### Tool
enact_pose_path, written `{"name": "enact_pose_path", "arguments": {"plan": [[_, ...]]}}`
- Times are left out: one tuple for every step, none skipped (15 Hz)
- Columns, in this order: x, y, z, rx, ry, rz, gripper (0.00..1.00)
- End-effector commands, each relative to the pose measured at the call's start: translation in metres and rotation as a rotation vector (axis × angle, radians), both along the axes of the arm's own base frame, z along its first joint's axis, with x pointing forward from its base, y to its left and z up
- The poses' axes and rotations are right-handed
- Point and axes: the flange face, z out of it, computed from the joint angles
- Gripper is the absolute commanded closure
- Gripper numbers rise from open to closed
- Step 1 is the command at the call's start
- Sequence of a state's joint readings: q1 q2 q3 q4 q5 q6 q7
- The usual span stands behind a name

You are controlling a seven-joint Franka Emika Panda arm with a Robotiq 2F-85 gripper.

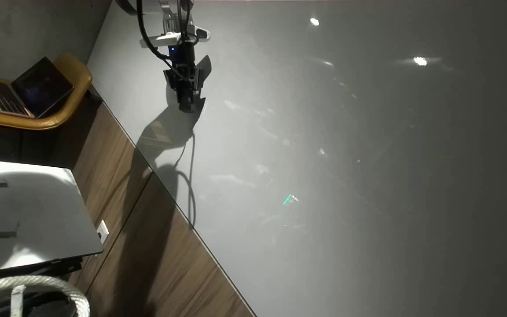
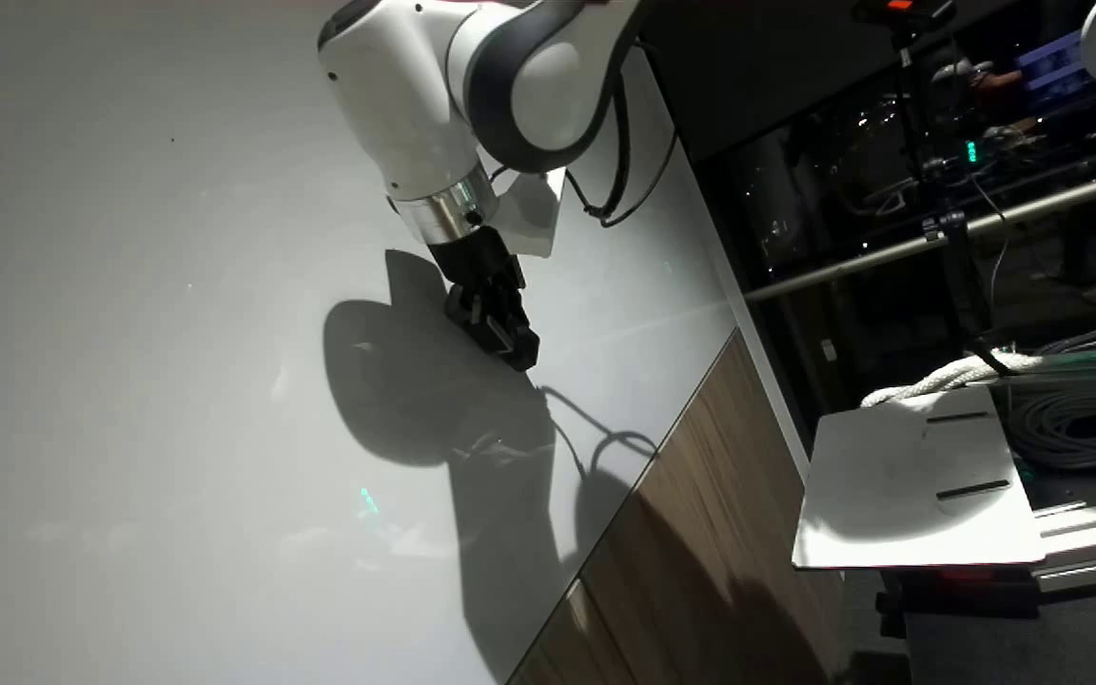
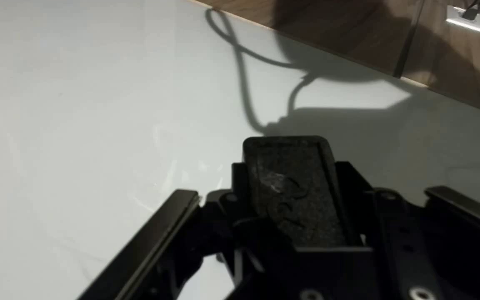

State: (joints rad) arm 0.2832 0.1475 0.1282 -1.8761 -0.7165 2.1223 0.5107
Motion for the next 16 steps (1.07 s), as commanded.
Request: {"name": "enact_pose_path", "arguments": {"plan": [[-0.006, -0.062, 0.029, -0.007, -0.087, -0.056, 0.71], [-0.004, -0.081, 0.038, -0.009, -0.107, -0.08, 0.71], [-0.002, -0.101, 0.051, -0.01, -0.128, -0.106, 0.71], [0.0, -0.119, 0.063, -0.007, -0.146, -0.13, 0.71], [0.002, -0.135, 0.075, -0.001, -0.166, -0.151, 0.71], [0.003, -0.148, 0.086, 0.008, -0.18, -0.163, 0.71], [0.003, -0.156, 0.093, 0.011, -0.193, -0.171, 0.71], [0.003, -0.16, 0.098, 0.018, -0.202, -0.172, 0.71], [0.003, -0.161, 0.102, 0.023, -0.209, -0.174, 0.71], [0.002, -0.159, 0.104, 0.031, -0.214, -0.168, 0.71], [0.002, -0.157, 0.105, 0.034, -0.219, -0.163, 0.71], [0.003, -0.155, 0.103, 0.035, -0.219, -0.159, 0.71], [0.003, -0.154, 0.103, 0.036, -0.217, -0.157, 0.71], [0.003, -0.155, 0.103, 0.037, -0.213, -0.157, 0.71], [0.003, -0.156, 0.102, 0.037, -0.211, -0.158, 0.71], [0.003, -0.157, 0.103, 0.037, -0.21, -0.159, 0.71]]}}
